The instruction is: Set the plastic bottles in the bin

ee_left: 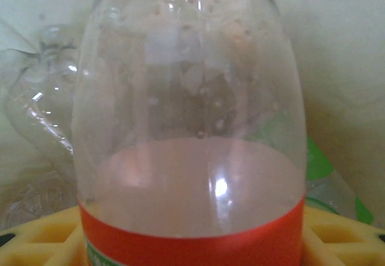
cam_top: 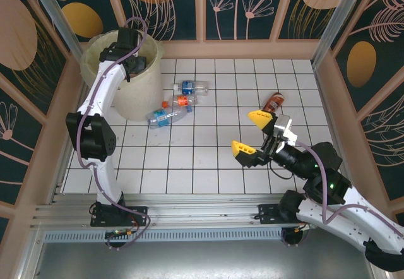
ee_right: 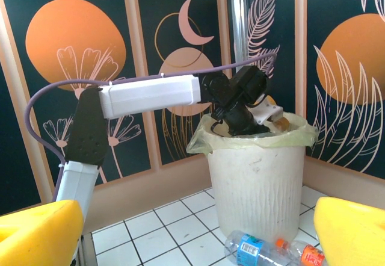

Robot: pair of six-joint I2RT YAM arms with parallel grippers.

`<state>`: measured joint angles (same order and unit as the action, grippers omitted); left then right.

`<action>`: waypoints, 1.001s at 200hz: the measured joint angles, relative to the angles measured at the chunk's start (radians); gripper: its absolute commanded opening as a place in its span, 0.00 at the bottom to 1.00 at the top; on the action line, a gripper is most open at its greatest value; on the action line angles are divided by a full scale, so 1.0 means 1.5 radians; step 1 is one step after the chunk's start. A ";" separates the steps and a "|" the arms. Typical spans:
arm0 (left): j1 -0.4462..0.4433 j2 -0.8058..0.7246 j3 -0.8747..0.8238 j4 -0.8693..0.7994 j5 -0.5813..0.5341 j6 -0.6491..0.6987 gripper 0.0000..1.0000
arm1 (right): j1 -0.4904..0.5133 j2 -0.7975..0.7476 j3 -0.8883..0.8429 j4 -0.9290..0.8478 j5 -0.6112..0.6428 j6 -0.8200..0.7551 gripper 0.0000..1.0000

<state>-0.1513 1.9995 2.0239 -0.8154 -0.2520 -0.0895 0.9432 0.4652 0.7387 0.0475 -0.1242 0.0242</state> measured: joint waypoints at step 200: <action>0.002 -0.452 -0.315 0.173 0.256 -0.038 0.99 | 0.000 0.003 -0.019 -0.002 0.026 0.025 0.99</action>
<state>-0.1490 1.3216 1.5517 -0.5564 0.1326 -0.1467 0.9432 0.4702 0.7105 0.0448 -0.0856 0.0612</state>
